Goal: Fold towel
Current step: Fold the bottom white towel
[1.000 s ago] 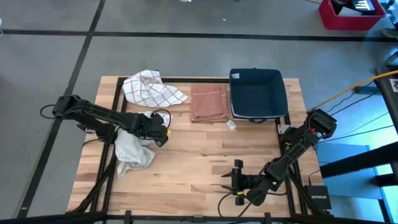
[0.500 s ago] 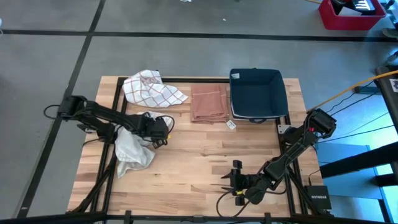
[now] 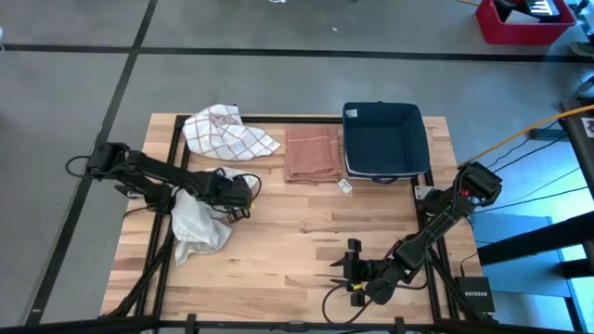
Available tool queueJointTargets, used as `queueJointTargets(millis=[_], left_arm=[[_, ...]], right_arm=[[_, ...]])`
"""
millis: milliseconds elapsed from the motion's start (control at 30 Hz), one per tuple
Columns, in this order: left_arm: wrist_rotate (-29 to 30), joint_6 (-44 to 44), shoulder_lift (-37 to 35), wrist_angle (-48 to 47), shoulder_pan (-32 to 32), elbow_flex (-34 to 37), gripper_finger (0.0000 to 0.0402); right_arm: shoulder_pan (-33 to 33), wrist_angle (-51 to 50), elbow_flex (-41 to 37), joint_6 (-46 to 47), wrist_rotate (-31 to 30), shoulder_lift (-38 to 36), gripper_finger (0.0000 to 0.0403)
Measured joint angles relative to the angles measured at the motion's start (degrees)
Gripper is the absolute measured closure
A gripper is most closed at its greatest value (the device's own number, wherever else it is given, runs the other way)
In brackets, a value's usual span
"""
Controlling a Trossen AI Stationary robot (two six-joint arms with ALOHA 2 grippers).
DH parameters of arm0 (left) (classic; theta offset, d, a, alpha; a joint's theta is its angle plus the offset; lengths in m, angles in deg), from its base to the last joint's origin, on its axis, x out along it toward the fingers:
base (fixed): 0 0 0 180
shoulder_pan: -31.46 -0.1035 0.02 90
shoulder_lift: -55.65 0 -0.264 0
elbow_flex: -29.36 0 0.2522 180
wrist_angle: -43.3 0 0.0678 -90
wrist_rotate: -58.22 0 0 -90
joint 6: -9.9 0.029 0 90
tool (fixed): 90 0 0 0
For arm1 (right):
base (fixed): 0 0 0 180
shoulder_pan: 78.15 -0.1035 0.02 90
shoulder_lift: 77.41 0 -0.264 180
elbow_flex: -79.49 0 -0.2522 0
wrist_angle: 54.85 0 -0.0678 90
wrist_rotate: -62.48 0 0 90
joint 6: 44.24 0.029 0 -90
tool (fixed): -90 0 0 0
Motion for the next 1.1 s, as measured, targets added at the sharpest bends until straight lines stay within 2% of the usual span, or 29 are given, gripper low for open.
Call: queueJointTargets(millis=[133, 267, 433, 533, 633, 800, 1000, 1100], left_arm=[[-0.5, 0.3, 0.0, -2.5, 2.9, -7.2, 0.0394], [-0.7, 1.9, 0.0, -8.8, 7.8, -17.9, 0.0397], [-8.0, -1.6, 0.0, -13.9, 13.3, -33.3, 0.0399], [-9.1, -4.3, -0.1, -12.6, 15.9, -38.7, 0.0396], [-7.8, -3.1, -0.1, -8.8, 17.1, -38.7, 0.0396], [-3.0, -3.0, 2.3, -2.1, 16.2, -34.5, 0.0398], [-2.7, -1.6, 8.6, 8.7, 13.7, -29.6, 0.0394], [-2.9, 0.9, 12.1, 12.4, 13.6, -28.6, 0.0396]], right_arm=[[0.0, 0.0, 0.0, 0.0, -0.1, 0.0, 0.021], [0.0, 0.0, 0.0, 0.0, -0.3, 0.0, 0.021], [0.0, -0.2, 0.0, 0.0, -0.5, 0.0, 0.021], [0.0, -0.1, 0.0, 0.0, -0.5, 0.0, 0.021], [0.3, -0.1, 0.0, 0.0, -0.5, 0.0, 0.021], [0.5, 3.1, 0.0, 0.6, 0.0, 0.0, 0.021], [1.7, 4.0, 0.0, -1.6, -0.8, 0.0, 0.021], [1.6, 4.0, 0.0, -1.1, -3.1, 0.0, 0.0205]])
